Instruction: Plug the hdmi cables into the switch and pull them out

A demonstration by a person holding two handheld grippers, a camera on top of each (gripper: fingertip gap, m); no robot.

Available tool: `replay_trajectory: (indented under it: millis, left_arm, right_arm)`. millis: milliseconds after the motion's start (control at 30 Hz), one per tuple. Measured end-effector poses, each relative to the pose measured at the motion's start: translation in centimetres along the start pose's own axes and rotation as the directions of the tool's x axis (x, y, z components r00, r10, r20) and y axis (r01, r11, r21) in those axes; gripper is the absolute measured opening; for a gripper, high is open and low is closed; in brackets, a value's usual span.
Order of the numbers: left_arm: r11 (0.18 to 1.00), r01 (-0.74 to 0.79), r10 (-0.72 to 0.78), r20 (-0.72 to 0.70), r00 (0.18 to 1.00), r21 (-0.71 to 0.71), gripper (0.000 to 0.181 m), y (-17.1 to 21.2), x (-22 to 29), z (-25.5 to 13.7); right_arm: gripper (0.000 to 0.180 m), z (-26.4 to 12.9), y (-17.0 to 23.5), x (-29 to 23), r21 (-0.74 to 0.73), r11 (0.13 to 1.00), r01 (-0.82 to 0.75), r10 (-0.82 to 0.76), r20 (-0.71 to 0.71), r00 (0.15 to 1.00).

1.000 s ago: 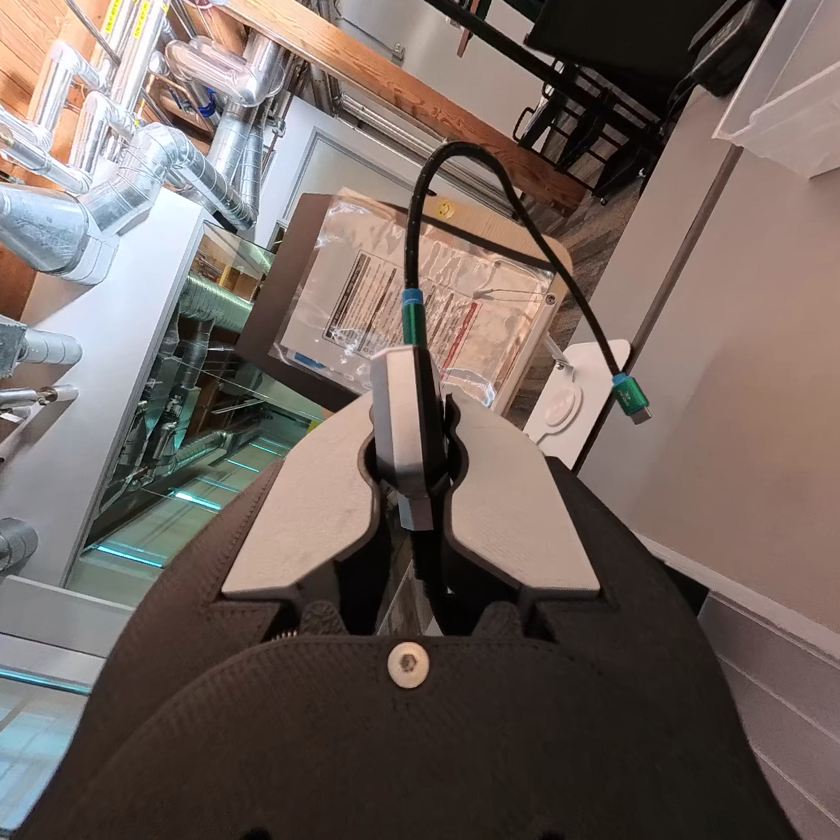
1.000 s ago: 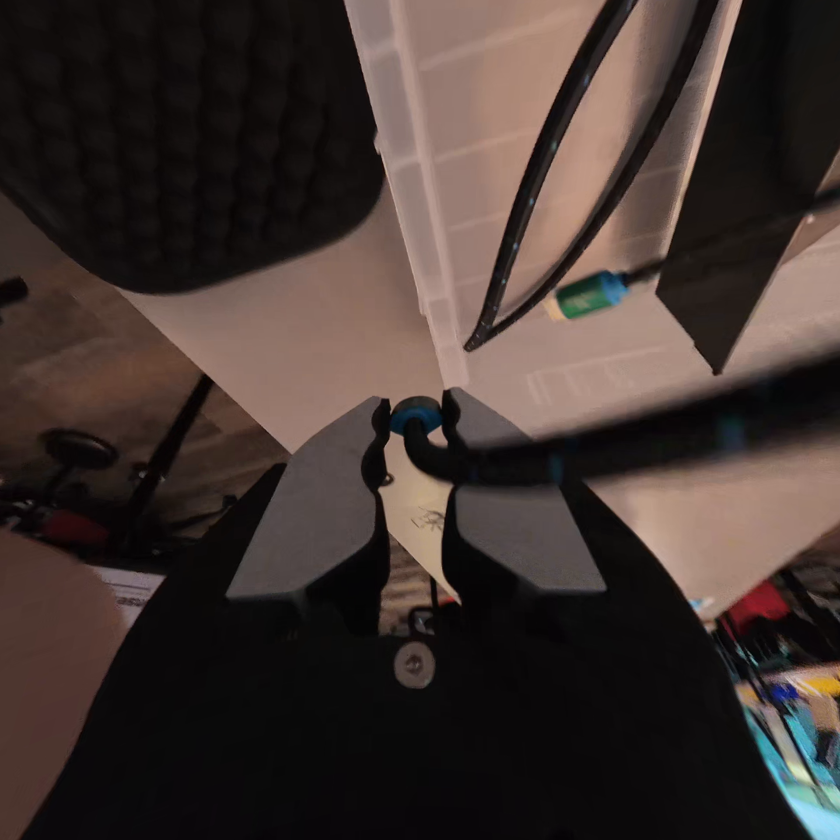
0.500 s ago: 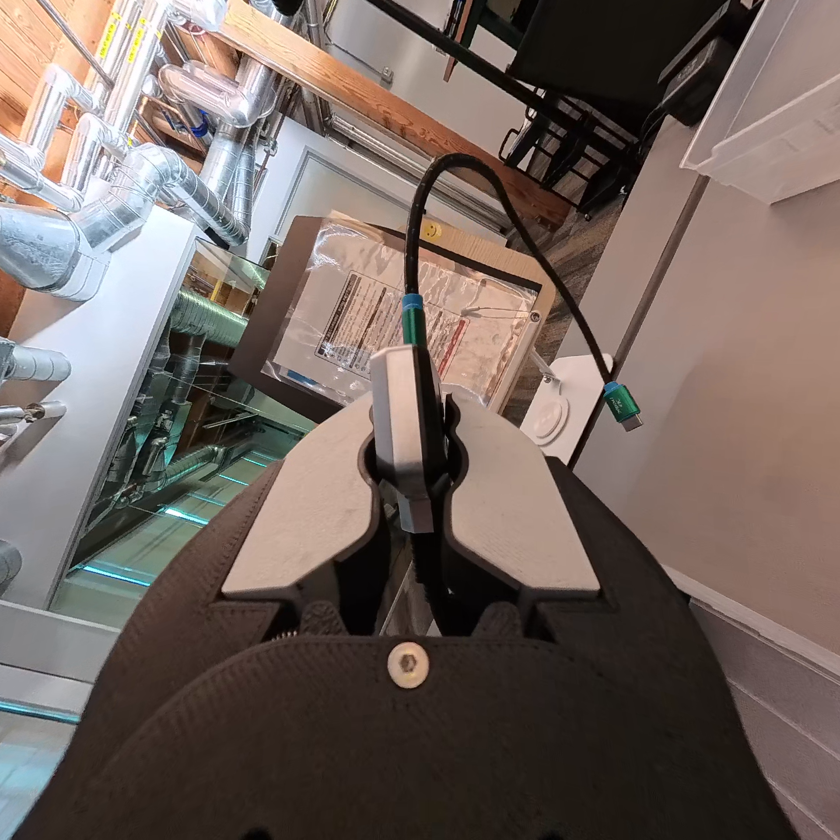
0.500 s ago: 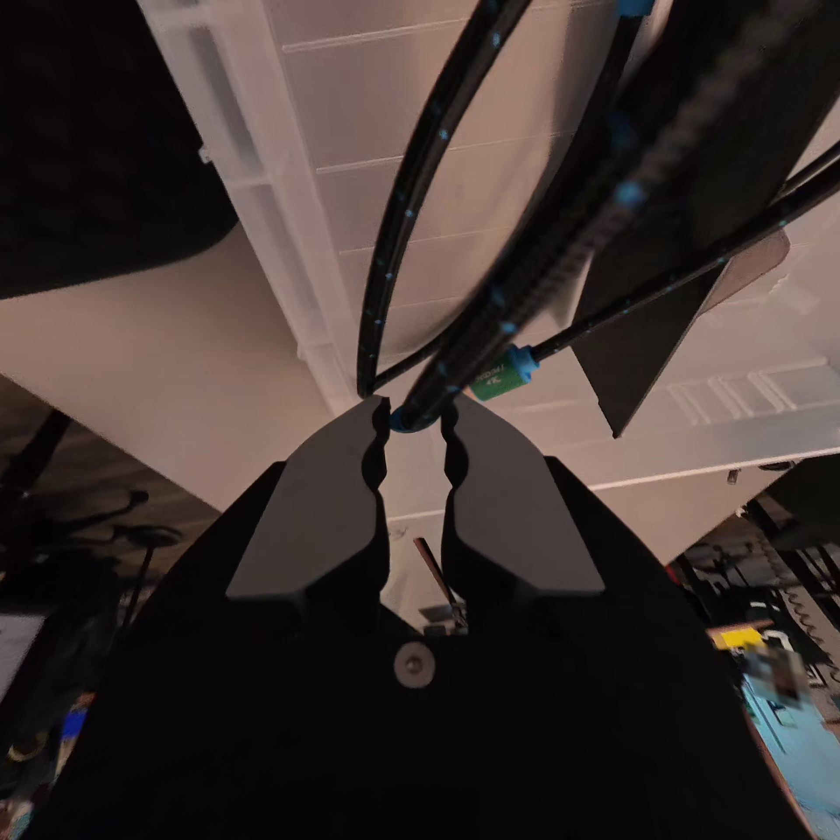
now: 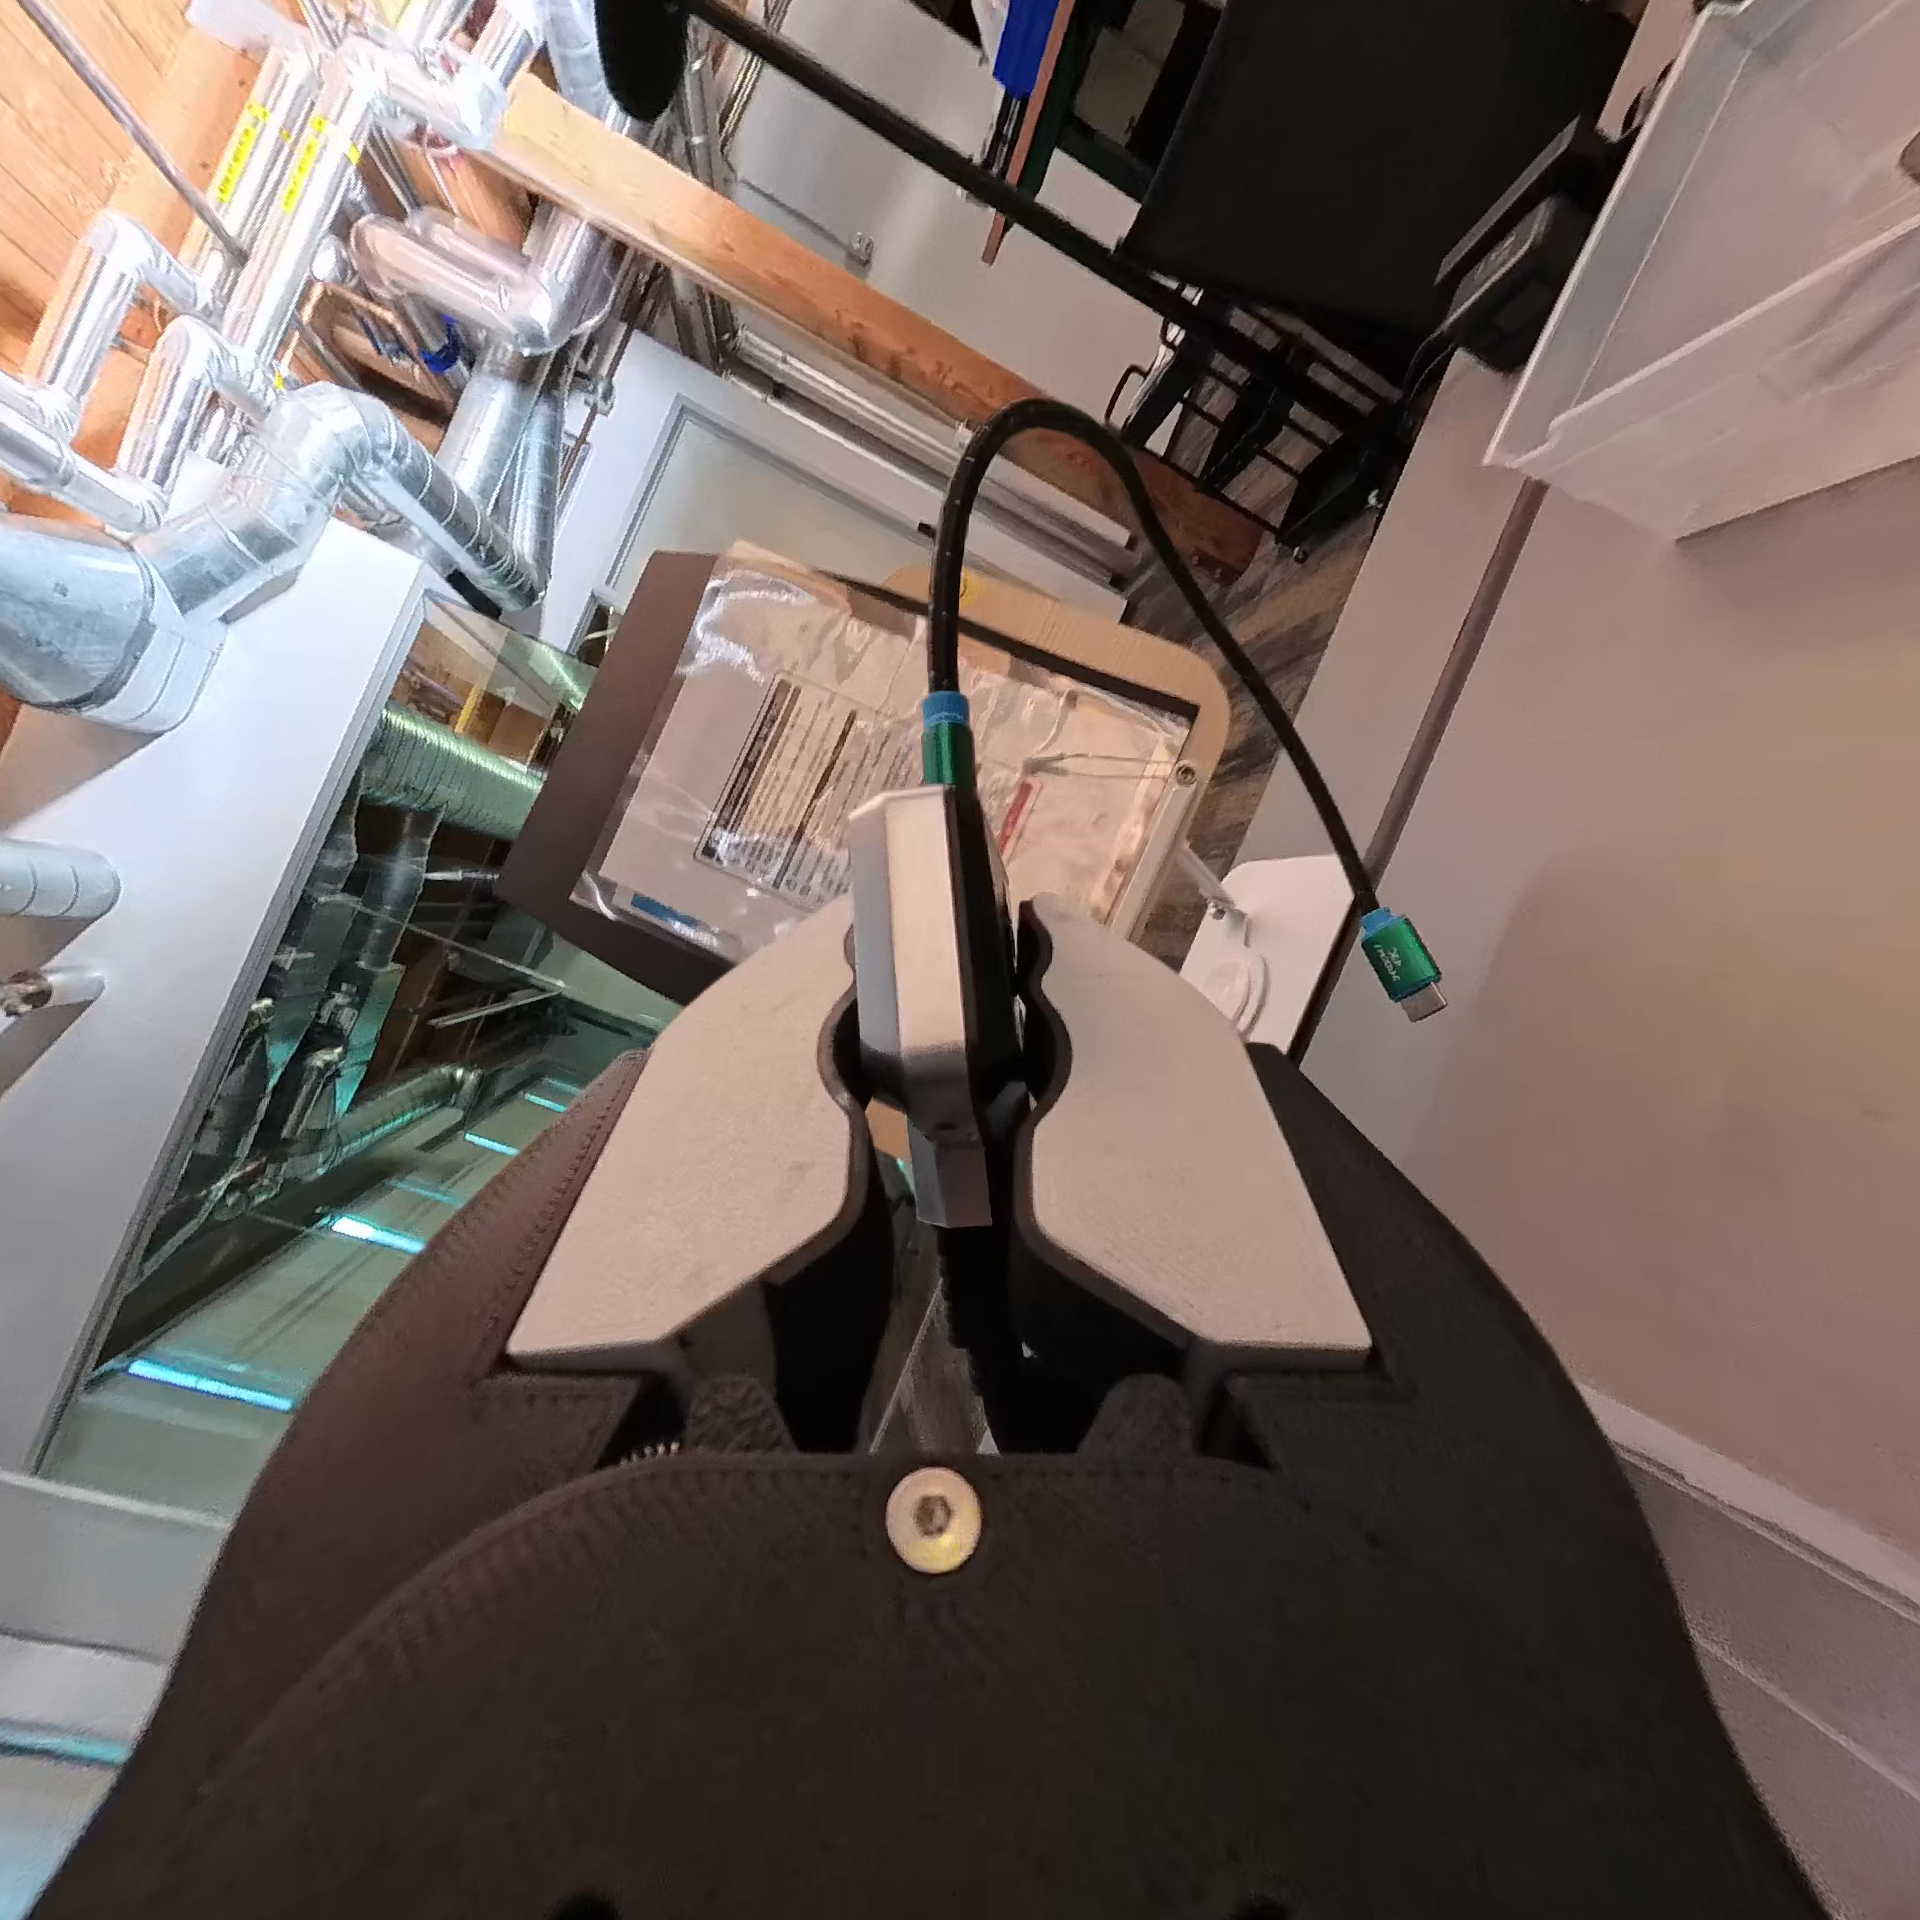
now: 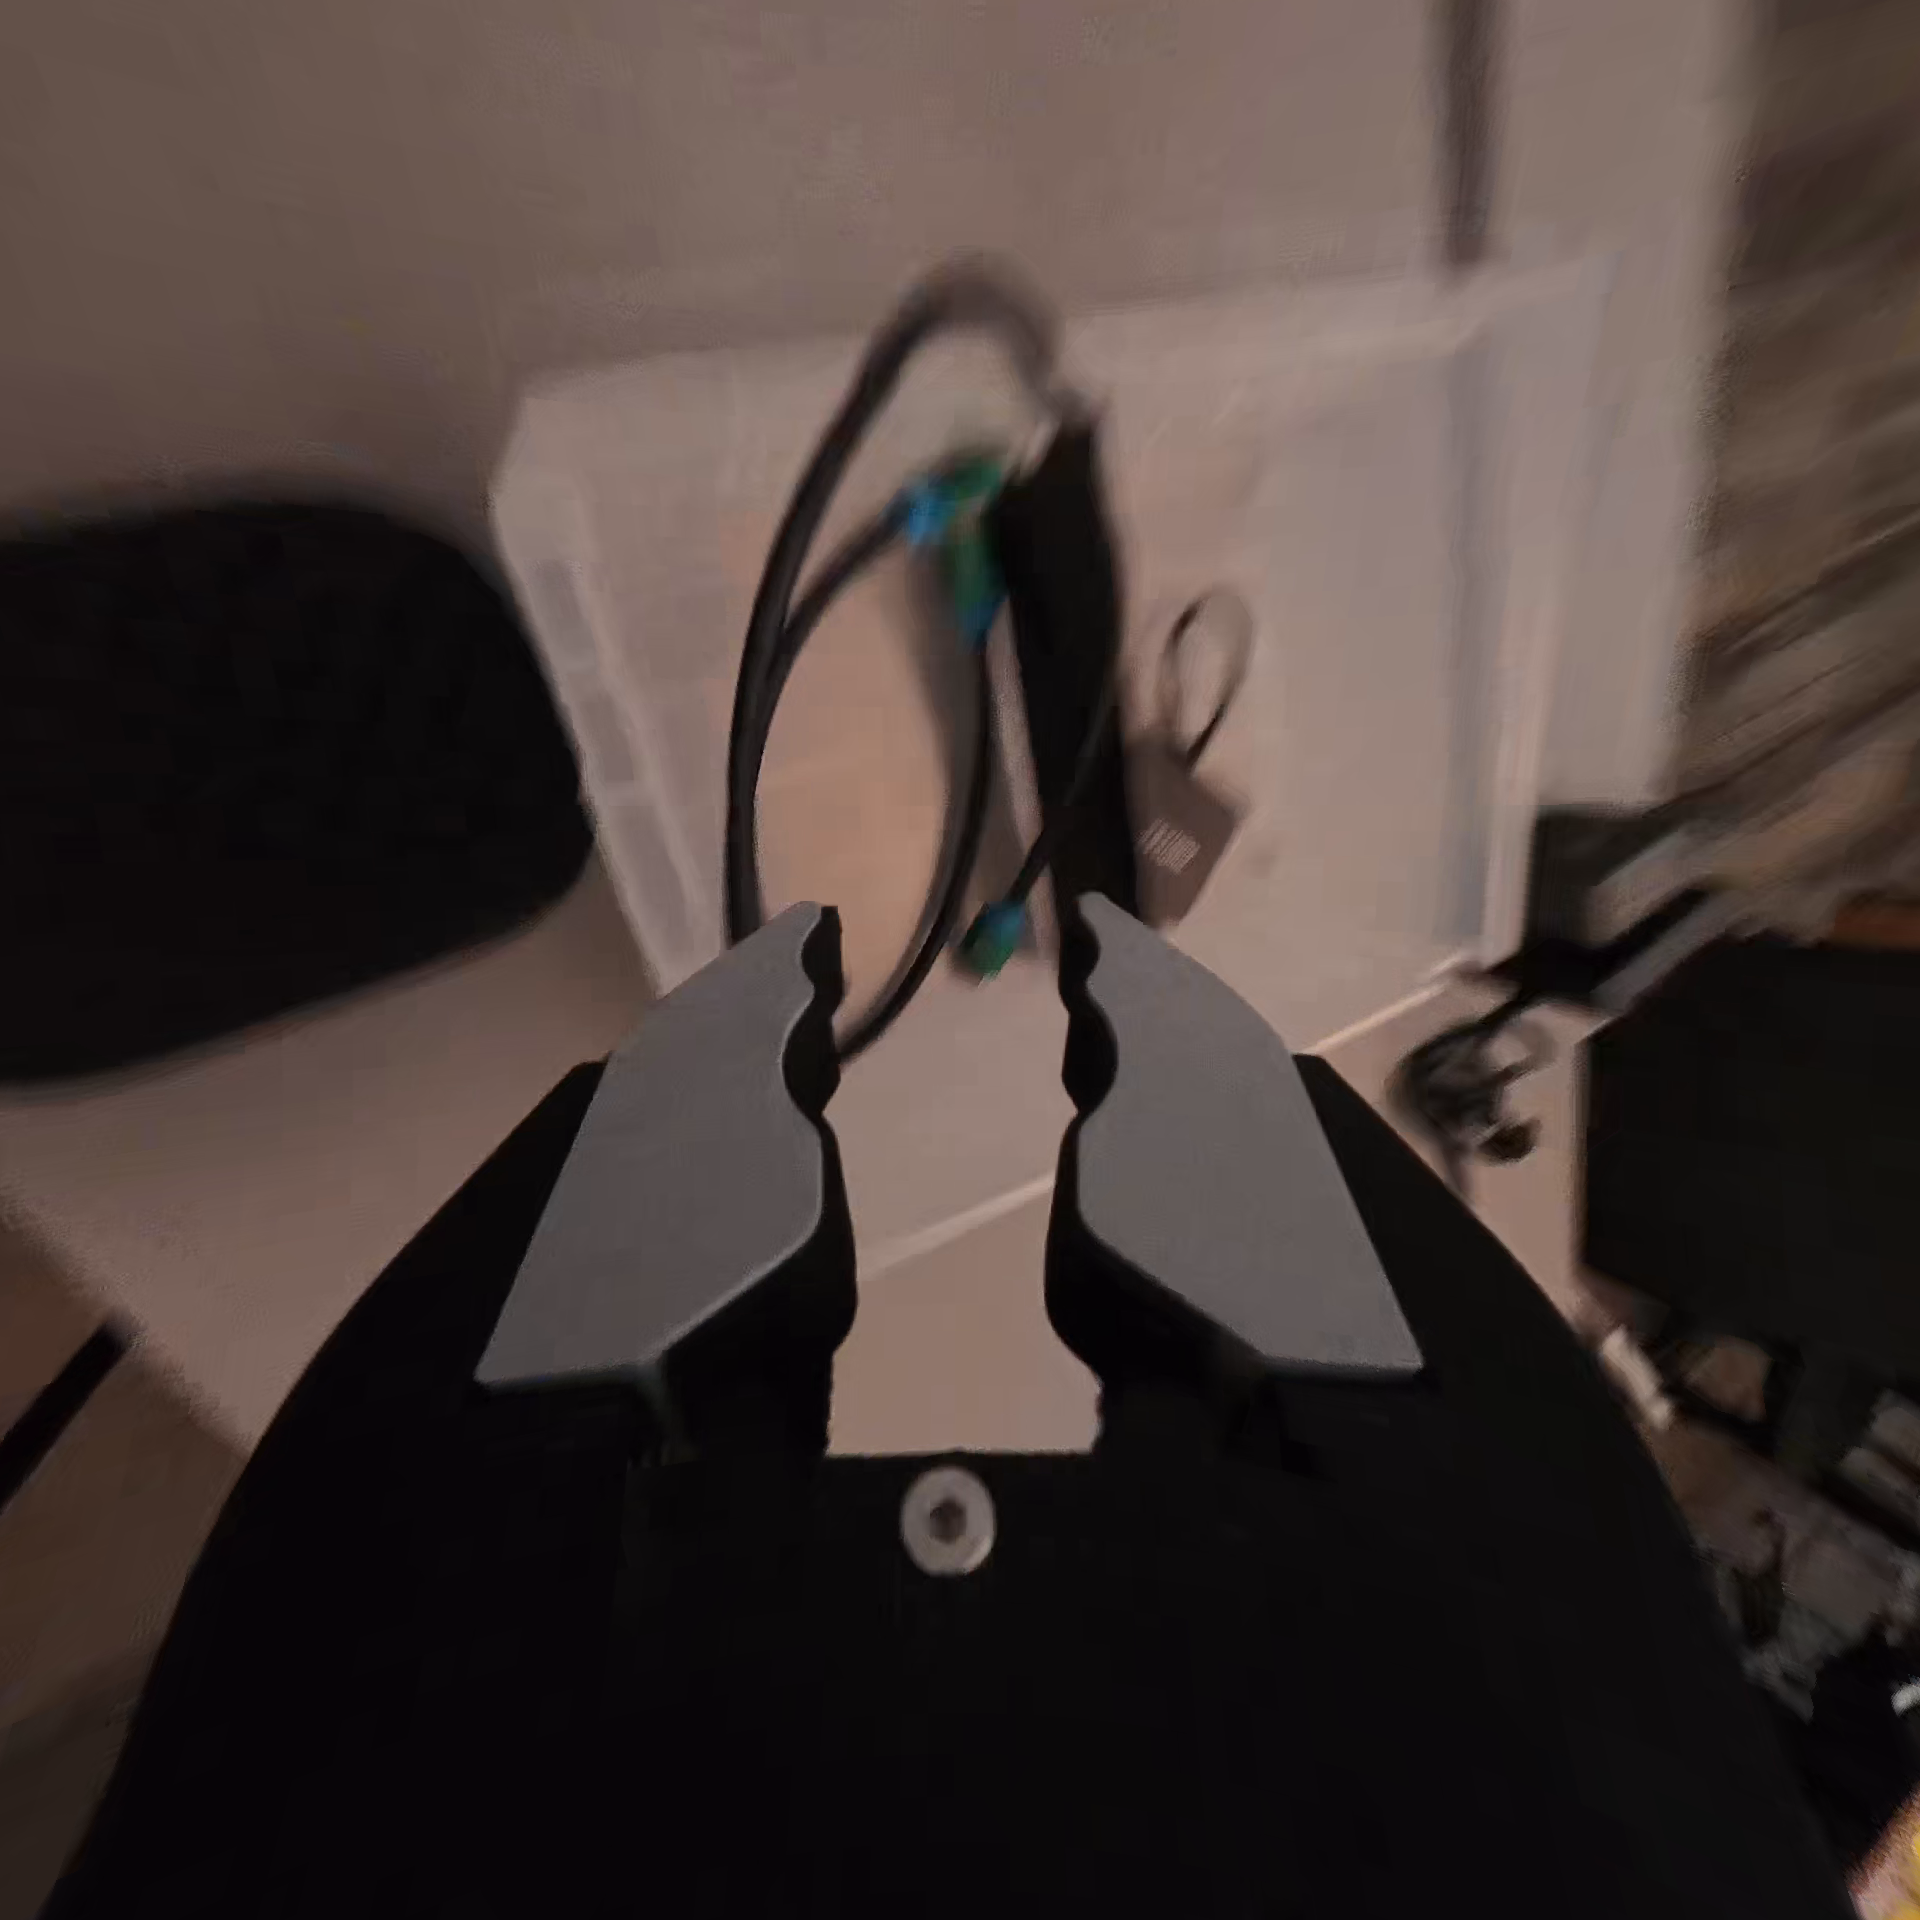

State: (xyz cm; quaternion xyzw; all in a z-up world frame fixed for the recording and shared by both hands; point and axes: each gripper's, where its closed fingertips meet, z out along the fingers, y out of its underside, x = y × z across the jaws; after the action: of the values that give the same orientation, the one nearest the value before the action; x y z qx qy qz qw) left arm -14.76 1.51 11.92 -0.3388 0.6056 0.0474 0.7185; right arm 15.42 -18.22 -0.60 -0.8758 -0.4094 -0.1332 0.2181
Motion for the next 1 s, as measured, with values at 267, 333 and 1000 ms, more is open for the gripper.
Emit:
replay_trajectory:
  millis: [267, 333, 1000]
  left_arm:
    - [0.992, -0.085, 0.086, -0.008, 0.996, 0.097, 0.022, -2.0, 2.2, 0.5]
    - [0.988, -0.118, 0.118, 0.001, 0.993, 0.102, 0.022, -2.3, 2.6, 0.5]
    - [0.973, -0.015, 0.030, -0.061, 0.998, 0.229, 0.024, -4.2, 3.6, 0.0]
  right_arm:
    - [0.030, -9.0, -24.7, -5.4, 0.830, 0.505, -0.235, 0.116, 0.205, 0.972]
    - [0.030, -7.3, -27.4, -4.1, 0.840, 0.488, -0.238, 0.198, 0.160, 0.967]
    - [0.022, -3.6, -33.4, -0.2, 0.841, 0.325, -0.432, 0.125, 0.415, 0.901]
